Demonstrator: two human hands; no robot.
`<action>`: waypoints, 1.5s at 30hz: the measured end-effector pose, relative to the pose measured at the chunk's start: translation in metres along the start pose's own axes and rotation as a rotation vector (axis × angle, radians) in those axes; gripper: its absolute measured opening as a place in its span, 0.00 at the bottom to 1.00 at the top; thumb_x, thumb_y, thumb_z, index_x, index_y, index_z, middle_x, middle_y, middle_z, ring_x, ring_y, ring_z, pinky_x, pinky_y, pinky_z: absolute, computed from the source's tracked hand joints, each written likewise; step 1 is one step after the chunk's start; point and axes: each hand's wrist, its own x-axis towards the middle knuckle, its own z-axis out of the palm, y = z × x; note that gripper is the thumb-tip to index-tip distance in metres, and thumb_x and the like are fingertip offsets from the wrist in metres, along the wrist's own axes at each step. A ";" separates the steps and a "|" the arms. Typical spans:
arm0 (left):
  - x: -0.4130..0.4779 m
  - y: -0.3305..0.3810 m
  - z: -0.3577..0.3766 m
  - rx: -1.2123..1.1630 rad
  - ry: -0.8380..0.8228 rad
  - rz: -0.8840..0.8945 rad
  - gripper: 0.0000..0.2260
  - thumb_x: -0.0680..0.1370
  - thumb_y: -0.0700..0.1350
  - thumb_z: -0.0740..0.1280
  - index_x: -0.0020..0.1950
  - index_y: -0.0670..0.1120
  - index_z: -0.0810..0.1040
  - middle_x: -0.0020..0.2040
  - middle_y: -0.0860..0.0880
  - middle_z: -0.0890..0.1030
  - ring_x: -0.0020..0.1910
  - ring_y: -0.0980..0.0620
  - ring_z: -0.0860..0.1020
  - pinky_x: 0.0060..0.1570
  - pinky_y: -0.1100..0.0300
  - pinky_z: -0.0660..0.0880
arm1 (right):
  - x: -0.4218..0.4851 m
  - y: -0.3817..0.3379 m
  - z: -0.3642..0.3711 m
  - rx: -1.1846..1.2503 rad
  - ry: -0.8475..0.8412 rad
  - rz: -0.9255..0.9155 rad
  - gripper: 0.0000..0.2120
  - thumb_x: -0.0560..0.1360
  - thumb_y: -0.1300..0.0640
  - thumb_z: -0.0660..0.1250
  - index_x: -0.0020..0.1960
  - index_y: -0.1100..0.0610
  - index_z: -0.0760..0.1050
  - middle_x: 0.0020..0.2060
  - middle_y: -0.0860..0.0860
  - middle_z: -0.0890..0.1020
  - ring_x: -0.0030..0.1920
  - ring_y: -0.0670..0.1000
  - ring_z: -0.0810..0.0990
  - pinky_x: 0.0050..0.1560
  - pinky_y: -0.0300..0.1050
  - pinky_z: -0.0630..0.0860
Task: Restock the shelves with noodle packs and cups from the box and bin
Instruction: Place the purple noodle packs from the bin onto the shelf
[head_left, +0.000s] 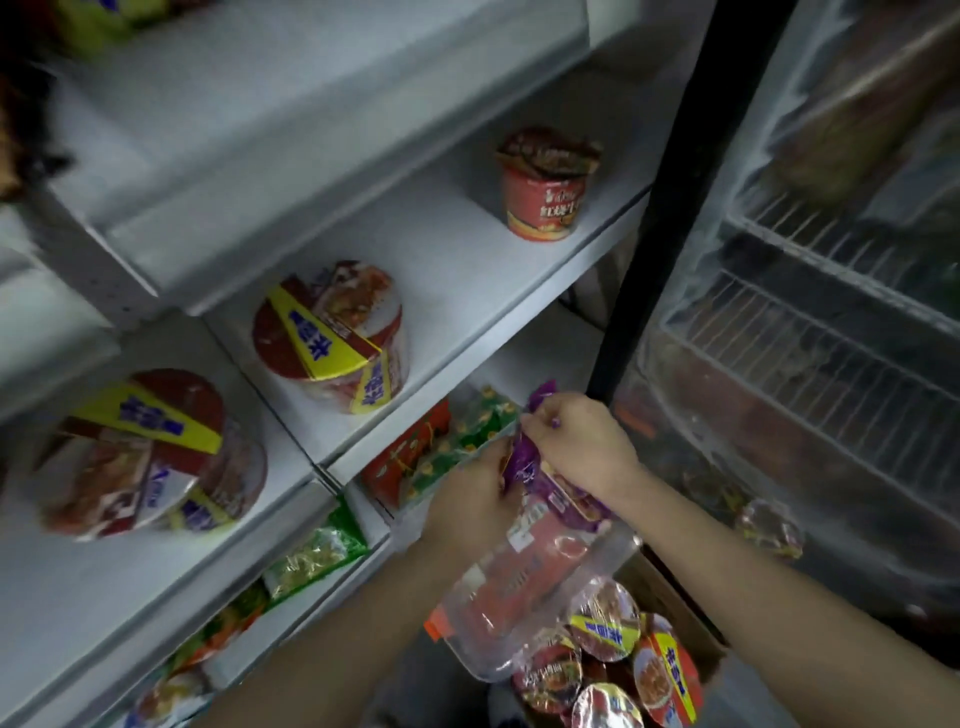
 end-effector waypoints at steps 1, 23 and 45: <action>-0.001 0.007 -0.017 -0.016 0.034 0.032 0.15 0.78 0.43 0.65 0.66 0.48 0.74 0.48 0.46 0.84 0.47 0.44 0.82 0.43 0.51 0.77 | -0.003 -0.011 -0.013 0.009 0.047 -0.017 0.20 0.78 0.43 0.61 0.35 0.55 0.75 0.36 0.54 0.81 0.42 0.56 0.81 0.44 0.50 0.78; -0.224 0.057 -0.333 -0.541 0.847 0.278 0.10 0.82 0.36 0.61 0.54 0.48 0.79 0.44 0.55 0.86 0.41 0.59 0.84 0.38 0.68 0.77 | -0.095 -0.244 -0.087 0.044 0.344 -1.074 0.57 0.62 0.22 0.63 0.76 0.37 0.30 0.77 0.49 0.30 0.78 0.50 0.36 0.76 0.62 0.52; -0.281 -0.113 -0.450 0.997 1.027 -0.400 0.55 0.62 0.78 0.63 0.81 0.49 0.56 0.54 0.41 0.79 0.59 0.37 0.74 0.67 0.31 0.63 | -0.090 -0.479 0.028 -0.385 0.407 -1.238 0.59 0.65 0.28 0.69 0.78 0.45 0.34 0.75 0.58 0.28 0.73 0.61 0.64 0.72 0.66 0.53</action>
